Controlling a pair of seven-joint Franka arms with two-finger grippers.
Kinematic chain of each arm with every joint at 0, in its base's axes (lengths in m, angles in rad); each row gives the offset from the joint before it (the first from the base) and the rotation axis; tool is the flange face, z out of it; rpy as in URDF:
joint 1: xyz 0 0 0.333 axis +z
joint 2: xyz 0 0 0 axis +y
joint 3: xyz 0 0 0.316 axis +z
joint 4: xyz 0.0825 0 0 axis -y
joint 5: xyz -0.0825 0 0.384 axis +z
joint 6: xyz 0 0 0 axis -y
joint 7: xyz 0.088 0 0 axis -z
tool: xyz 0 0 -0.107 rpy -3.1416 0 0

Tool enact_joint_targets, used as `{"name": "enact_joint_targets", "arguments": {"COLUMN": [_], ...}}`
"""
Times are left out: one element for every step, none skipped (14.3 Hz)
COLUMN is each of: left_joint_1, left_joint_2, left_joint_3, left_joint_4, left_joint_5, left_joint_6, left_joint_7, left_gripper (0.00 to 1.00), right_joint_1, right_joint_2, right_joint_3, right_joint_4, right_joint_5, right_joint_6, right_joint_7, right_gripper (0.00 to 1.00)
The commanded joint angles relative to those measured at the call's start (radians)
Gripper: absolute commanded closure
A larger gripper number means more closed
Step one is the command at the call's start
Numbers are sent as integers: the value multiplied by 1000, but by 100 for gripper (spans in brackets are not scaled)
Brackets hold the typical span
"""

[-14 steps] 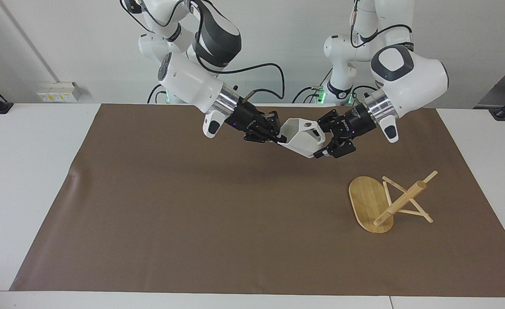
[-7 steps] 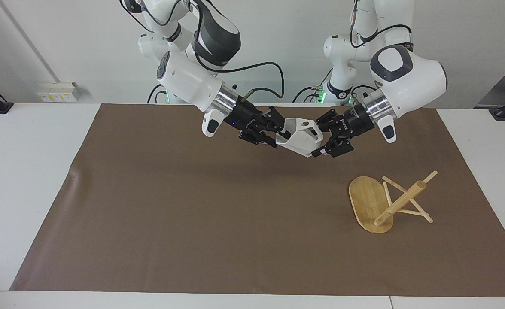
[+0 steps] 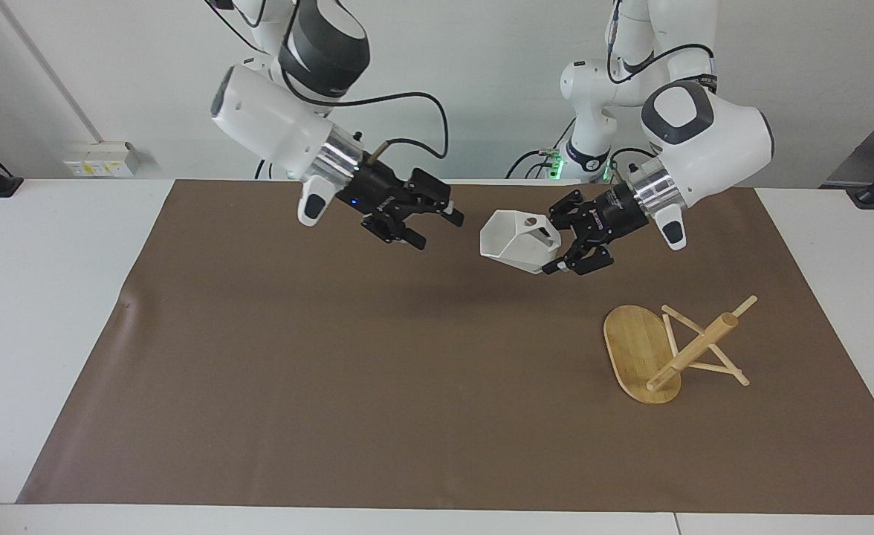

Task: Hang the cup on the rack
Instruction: 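Open the right gripper and withdraw it while the left gripper holds the mug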

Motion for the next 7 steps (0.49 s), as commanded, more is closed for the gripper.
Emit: {"name": "enact_joint_targets", "arguments": {"left_joint_1": [22, 22, 22, 22, 22, 22, 21], "left_joint_2": [-19, -19, -19, -18, -18, -19, -22], "left_joint_3": [5, 4, 2, 2, 2, 2, 2], "left_joint_4": [-7, -8, -12, -16, -28, -41, -59], "left_joint_5": [56, 105, 166, 200, 205, 207, 207], "left_joint_6": [-7, 1, 25, 59, 94, 120, 140], "left_joint_7": [-175, -264, -366, -456, -514, -544, -565], "left_gripper": [100, 100, 100, 100, 100, 100, 100], "right_joint_1": [5, 5, 5, 5, 3, 3, 3], "right_joint_2": [-17, -20, -29, -37, -43, -46, -46], "right_joint_3": [-6, -7, -9, -9, -15, -30, -39], "right_joint_4": [12, 12, 10, 4, 1, -2, -2], "right_joint_5": [-224, -303, -378, -447, -496, -520, -535], "right_joint_6": [-77, -106, -135, -146, -149, -152, -155], "right_joint_7": [-25, -65, -106, -131, -134, -134, -134], "right_gripper": [0, 0, 0, 0, 0, 0, 0]}}
